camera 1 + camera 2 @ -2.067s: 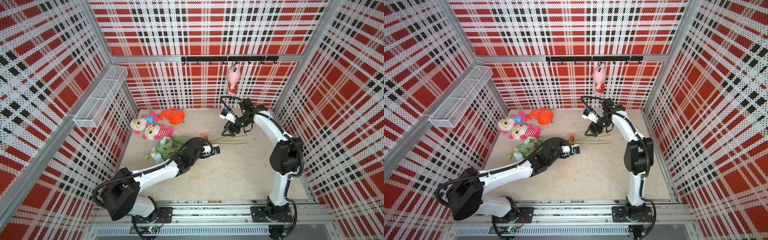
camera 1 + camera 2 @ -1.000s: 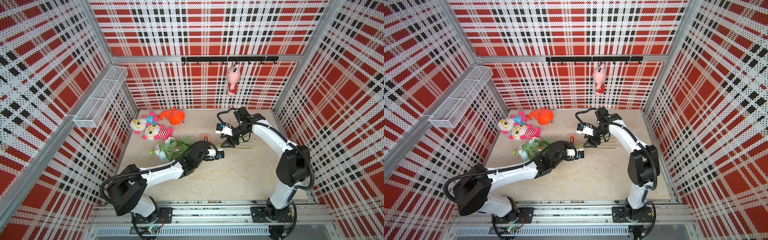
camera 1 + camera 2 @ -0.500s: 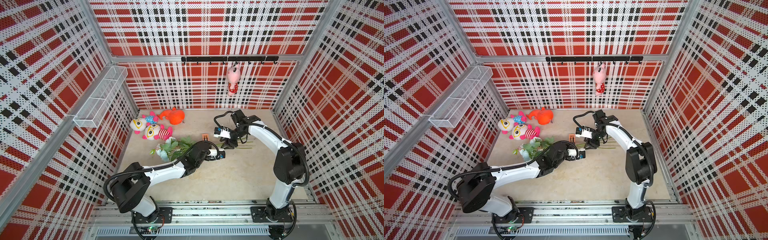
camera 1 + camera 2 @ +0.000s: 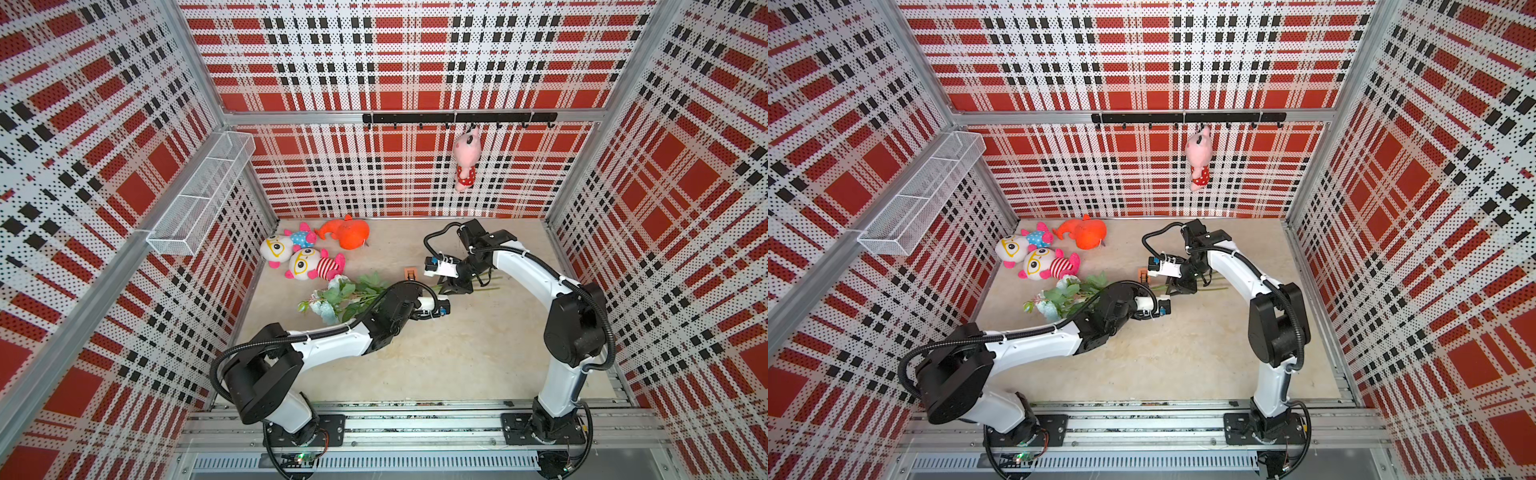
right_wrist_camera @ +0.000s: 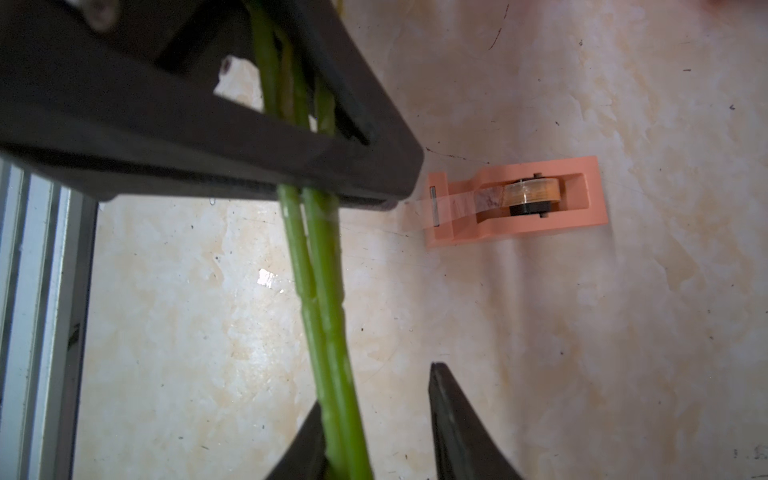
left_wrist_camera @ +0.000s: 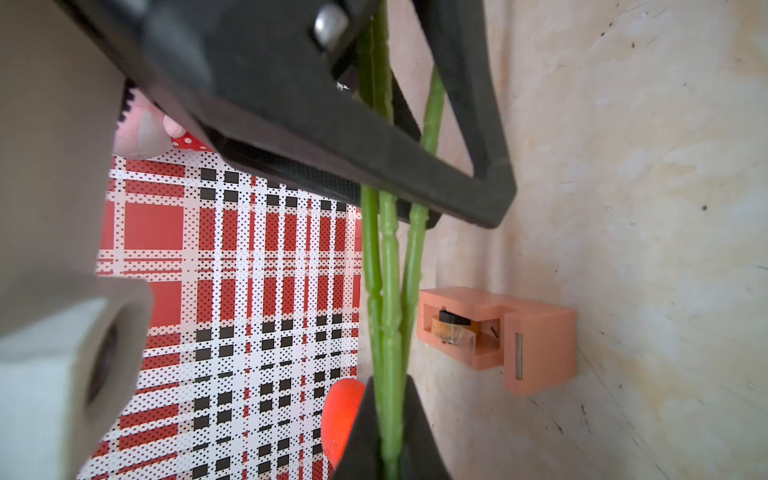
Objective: Wrap bouquets with tape
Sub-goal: Wrap the tape around the bouquet.
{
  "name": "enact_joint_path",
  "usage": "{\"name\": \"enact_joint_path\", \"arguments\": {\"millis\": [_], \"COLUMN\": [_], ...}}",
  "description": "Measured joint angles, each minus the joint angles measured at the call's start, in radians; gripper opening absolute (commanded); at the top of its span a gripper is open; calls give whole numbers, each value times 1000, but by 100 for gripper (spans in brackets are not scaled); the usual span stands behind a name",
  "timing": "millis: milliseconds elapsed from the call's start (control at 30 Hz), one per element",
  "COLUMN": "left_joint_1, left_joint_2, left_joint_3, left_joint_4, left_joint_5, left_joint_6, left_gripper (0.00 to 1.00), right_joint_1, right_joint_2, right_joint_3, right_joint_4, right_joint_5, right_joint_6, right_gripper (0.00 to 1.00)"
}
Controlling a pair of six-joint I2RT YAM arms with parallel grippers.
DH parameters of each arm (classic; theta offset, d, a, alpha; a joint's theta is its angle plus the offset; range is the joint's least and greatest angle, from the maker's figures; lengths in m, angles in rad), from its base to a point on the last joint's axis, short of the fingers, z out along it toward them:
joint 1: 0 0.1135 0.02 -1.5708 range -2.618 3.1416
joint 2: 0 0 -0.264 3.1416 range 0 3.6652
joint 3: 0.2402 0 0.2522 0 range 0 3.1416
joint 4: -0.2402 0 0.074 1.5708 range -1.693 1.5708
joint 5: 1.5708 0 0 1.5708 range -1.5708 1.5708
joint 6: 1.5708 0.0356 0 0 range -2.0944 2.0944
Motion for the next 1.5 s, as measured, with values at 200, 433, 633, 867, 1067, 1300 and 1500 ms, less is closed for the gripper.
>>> {"name": "enact_joint_path", "arguments": {"millis": [200, 433, 633, 867, 1067, 1300, 1500], "left_joint_1": [0, 11, 37, 146, 277, 393, 399], "left_joint_2": [0, -52, -150, -396, -468, -312, -150], "left_joint_3": [17, 27, 16, -58, -82, 83, 280], "left_joint_4": [-6, -24, -67, -31, -26, -222, -449], "left_joint_5": [46, 142, 236, 407, 531, 664, 721], "left_joint_6": [-33, -100, -171, -274, -350, -355, -303], "left_gripper": [34, 50, 64, 72, 73, 73, 73], "right_joint_1": [4, 2, 2, 2, 2, 2, 17], "right_joint_2": [0, 0, -11, -52, -155, -273, -360], "right_joint_3": [-32, -77, -91, -175, -330, -525, -703], "right_joint_4": [66, 158, 221, 315, 491, 763, 1026], "right_joint_5": [7, 19, 21, 23, 36, 60, 101], "right_joint_6": [-7, -12, -13, -18, -22, -43, -75], "right_gripper": [5, 0, 0, 0, 0, 0, 0]}}
